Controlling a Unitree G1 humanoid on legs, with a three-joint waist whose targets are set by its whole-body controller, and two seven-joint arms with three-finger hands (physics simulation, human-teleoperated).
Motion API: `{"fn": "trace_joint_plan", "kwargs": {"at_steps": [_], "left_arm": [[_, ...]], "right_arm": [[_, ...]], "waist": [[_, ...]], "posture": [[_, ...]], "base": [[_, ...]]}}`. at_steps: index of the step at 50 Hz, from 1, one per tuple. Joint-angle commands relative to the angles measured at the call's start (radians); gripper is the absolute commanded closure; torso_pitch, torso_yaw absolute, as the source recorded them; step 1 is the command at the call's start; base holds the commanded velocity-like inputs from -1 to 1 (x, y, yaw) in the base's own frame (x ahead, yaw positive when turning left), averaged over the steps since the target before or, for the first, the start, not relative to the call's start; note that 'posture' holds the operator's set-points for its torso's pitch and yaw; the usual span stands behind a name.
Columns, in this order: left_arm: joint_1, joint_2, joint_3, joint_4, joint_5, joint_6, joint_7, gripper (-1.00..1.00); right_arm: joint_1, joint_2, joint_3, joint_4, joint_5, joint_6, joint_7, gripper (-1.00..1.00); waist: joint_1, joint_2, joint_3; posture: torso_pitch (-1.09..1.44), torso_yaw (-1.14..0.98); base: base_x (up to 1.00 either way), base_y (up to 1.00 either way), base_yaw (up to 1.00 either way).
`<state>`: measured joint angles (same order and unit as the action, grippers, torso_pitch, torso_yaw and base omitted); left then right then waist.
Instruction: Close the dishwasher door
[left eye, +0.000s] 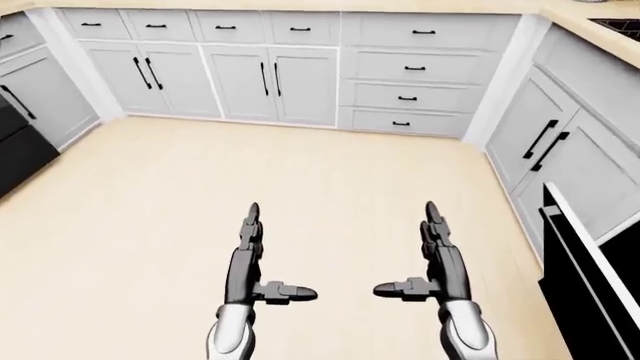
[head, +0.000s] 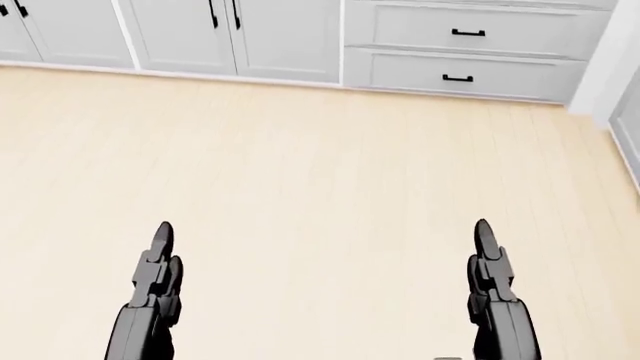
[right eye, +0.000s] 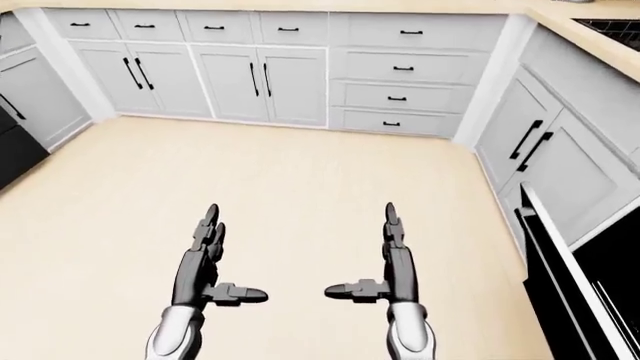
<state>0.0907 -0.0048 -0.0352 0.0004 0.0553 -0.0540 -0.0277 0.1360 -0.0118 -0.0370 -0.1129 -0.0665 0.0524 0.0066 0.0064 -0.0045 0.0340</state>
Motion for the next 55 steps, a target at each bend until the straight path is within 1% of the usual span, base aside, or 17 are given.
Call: {"fn": "trace_joint_plan", "kwargs": {"at_steps": [1, 7, 11, 12, 13, 15, 21, 25, 27, 30, 40, 43, 45, 47, 50, 53, 55], "left_arm": [[-0.013, 0.004, 0.008, -0.042, -0.002, -0.026, 0.003, -1.00], [-0.013, 0.004, 0.008, -0.041, -0.003, -0.026, 0.003, -1.00], [-0.013, 0.004, 0.008, -0.041, -0.002, -0.027, 0.003, -1.00], [-0.013, 0.004, 0.008, -0.042, -0.002, -0.027, 0.003, -1.00], [-0.012, 0.004, 0.008, -0.042, -0.002, -0.027, 0.004, -1.00], [-0.012, 0.003, 0.007, -0.041, -0.002, -0.028, 0.004, -1.00], [-0.010, 0.003, 0.006, -0.045, -0.002, -0.026, 0.003, -1.00], [-0.011, 0.004, 0.007, -0.044, -0.003, -0.026, 0.003, -1.00], [-0.011, 0.004, 0.006, -0.043, -0.002, -0.027, 0.003, -1.00], [-0.011, 0.003, 0.005, -0.041, -0.002, -0.028, 0.003, -1.00], [-0.011, 0.004, 0.007, -0.049, -0.004, -0.022, 0.002, -1.00], [-0.010, 0.003, 0.005, -0.050, -0.002, -0.022, 0.003, -1.00], [-0.009, 0.003, 0.005, -0.052, -0.002, -0.022, 0.003, -1.00], [-0.009, 0.004, 0.006, -0.054, -0.004, -0.020, 0.003, -1.00], [-0.009, 0.004, 0.006, -0.052, -0.003, -0.022, 0.003, -1.00], [-0.008, 0.004, 0.007, -0.054, -0.004, -0.022, 0.002, -1.00], [-0.008, 0.004, 0.007, -0.054, -0.005, -0.022, 0.002, -1.00]], "right_arm": [[-0.014, 0.001, 0.005, -0.046, 0.001, -0.029, 0.000, -1.00], [-0.012, 0.002, 0.006, -0.049, 0.002, -0.028, 0.001, -1.00], [-0.011, 0.002, 0.005, -0.053, 0.002, -0.026, 0.001, -1.00], [-0.011, 0.002, 0.005, -0.053, 0.002, -0.027, 0.001, -1.00], [-0.011, 0.002, 0.005, -0.051, 0.002, -0.028, 0.001, -1.00], [-0.011, 0.002, 0.003, -0.052, 0.005, -0.028, 0.002, -1.00], [-0.013, 0.001, 0.002, -0.051, 0.005, -0.026, 0.002, -1.00], [-0.017, 0.002, 0.004, -0.045, 0.004, -0.027, 0.001, -1.00], [-0.020, 0.002, 0.005, -0.037, 0.003, -0.029, 0.000, -1.00], [-0.020, 0.002, 0.004, -0.039, 0.004, -0.028, 0.000, -1.00], [-0.019, 0.001, 0.005, -0.039, 0.004, -0.027, 0.000, -1.00], [-0.018, 0.001, 0.004, -0.041, 0.005, -0.026, 0.001, -1.00], [-0.016, 0.001, 0.005, -0.045, 0.004, -0.025, 0.001, -1.00], [-0.015, 0.001, 0.004, -0.045, 0.004, -0.026, 0.001, -1.00], [-0.016, 0.001, 0.004, -0.043, 0.003, -0.026, 0.000, -1.00], [-0.015, 0.001, 0.004, -0.044, 0.003, -0.027, 0.000, -1.00], [-0.015, 0.001, 0.004, -0.042, 0.003, -0.027, 0.000, -1.00]], "waist": [[0.003, -0.005, -0.015], [0.006, 0.020, -0.014], [0.009, 0.079, -0.014], [0.019, 0.042, -0.011], [0.010, 0.062, -0.011], [0.013, 0.067, -0.020], [0.013, 0.029, -0.015], [0.015, -0.021, -0.019], [0.011, -0.076, -0.034], [0.005, -0.041, -0.011], [0.009, 0.029, -0.002], [0.009, 0.073, -0.007], [0.018, 0.046, -0.008], [0.016, 0.062, -0.010], [0.015, 0.054, -0.019], [0.017, 0.017, -0.008], [0.015, -0.035, -0.018]], "posture": [[0.00, 0.00], [0.00, 0.00], [0.00, 0.00], [0.00, 0.00], [0.00, 0.00], [0.00, 0.00], [0.00, 0.00], [0.00, 0.00], [0.00, 0.00], [0.00, 0.00], [0.00, 0.00], [0.00, 0.00], [0.00, 0.00], [0.00, 0.00], [0.00, 0.00], [0.00, 0.00], [0.00, 0.00]], "base": [[0.00, -0.17, 0.00], [0.00, -0.17, 0.00], [0.00, -0.17, 0.00], [0.00, -0.16, 0.00], [0.00, -0.16, 0.00], [0.00, -0.17, 0.00], [0.00, -0.20, 0.00], [0.00, -0.30, 0.00], [0.00, -0.34, 0.00], [0.00, -0.36, 0.00], [0.00, -0.36, 0.00], [0.00, -0.36, 0.00], [0.00, -0.36, 0.00], [0.00, -0.36, 0.00], [0.00, -0.36, 0.00], [0.00, -0.36, 0.00], [0.00, -0.37, 0.00]]}}
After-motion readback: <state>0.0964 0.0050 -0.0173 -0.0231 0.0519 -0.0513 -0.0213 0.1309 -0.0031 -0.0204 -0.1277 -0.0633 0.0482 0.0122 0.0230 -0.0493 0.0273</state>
